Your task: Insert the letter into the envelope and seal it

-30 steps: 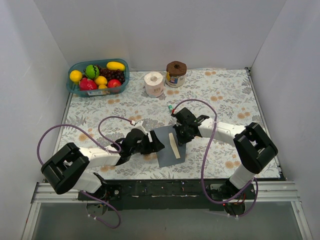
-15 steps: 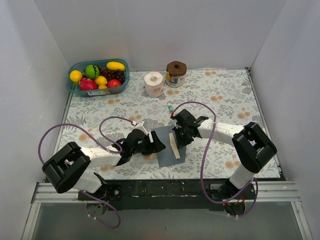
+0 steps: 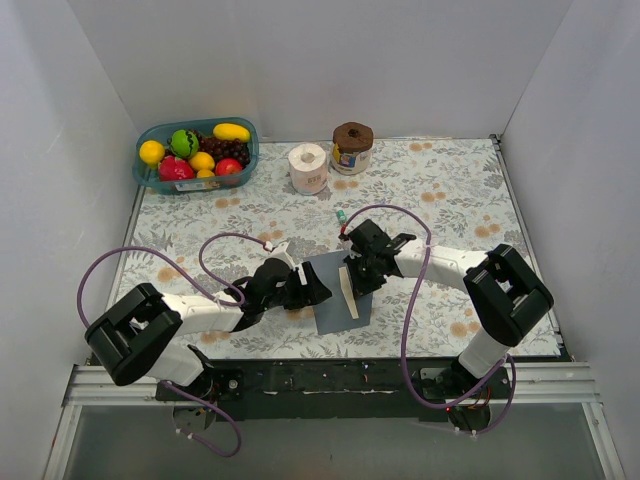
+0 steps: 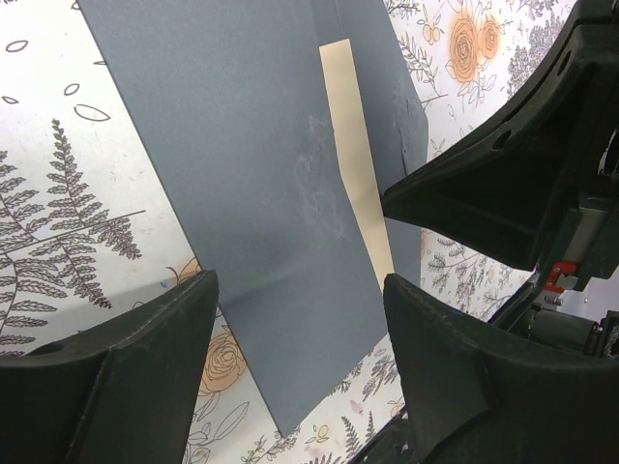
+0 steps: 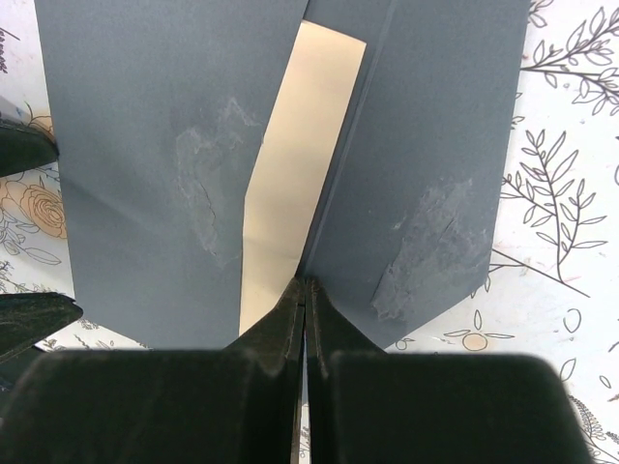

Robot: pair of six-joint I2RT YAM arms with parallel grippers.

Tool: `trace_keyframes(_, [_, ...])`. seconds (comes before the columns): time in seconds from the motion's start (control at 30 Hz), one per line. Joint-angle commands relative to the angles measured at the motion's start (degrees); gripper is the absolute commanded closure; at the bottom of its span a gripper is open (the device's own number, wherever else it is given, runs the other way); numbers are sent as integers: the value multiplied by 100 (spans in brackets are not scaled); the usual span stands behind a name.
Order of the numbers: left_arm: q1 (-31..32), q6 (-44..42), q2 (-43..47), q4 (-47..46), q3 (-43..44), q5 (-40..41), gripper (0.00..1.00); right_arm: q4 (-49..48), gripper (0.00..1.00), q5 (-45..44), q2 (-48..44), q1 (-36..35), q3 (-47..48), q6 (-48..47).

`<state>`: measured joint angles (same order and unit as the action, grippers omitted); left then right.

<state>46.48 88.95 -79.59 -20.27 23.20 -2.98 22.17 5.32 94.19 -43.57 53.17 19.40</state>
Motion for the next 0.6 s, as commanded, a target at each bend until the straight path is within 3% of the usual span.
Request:
trace_keyframes(0.0, [63,-35,-127,410,-35,69,31,-91,99,5,20,-64,-52,64])
trace_keyframes(0.2, [63,-123,31,638,-26,228,30,59,99,-497,-226,-46,211,-50])
trace_keyframes(0.57, [63,-176,58,735,44,474,30,77,99,-1007,125,-20,677,-199])
